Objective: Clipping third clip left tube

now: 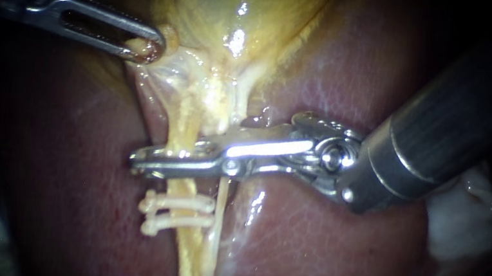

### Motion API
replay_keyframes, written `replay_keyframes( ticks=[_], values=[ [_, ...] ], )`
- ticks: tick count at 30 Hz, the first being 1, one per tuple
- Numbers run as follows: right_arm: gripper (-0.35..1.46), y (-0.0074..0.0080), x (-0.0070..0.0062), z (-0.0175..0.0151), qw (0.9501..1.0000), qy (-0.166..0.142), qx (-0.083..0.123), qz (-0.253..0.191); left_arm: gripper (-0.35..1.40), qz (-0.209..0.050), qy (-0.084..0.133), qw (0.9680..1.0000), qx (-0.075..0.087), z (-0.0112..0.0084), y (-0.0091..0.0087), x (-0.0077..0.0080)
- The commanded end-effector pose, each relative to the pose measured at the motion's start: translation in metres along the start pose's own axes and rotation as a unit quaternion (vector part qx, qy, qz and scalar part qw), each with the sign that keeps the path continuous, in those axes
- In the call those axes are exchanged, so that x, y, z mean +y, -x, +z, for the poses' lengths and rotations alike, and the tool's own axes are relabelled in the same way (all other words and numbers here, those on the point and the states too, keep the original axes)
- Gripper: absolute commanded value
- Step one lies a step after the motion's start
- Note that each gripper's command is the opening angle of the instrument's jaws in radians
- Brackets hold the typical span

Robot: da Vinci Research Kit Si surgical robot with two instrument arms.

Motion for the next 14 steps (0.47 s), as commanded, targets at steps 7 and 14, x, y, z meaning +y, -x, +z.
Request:
replay_keyframes(
  ticks=[7, 14],
  values=[
    [-0.35, 0.0001, 0.0000, 0.0000, 1.0000, 0.001, -0.002, -0.001, -0.35, 0.000, 0.000, 1.0000, 0.000, 0.0000, 0.0000, 0.0000],
    [-0.35, 0.0001, 0.0002, -0.0001, 1.0000, 0.001, -0.002, -0.001, -0.35, 0.000, 0.000, 1.0000, 0.000, 0.0000, 0.0000, -0.0001]
  ],
)
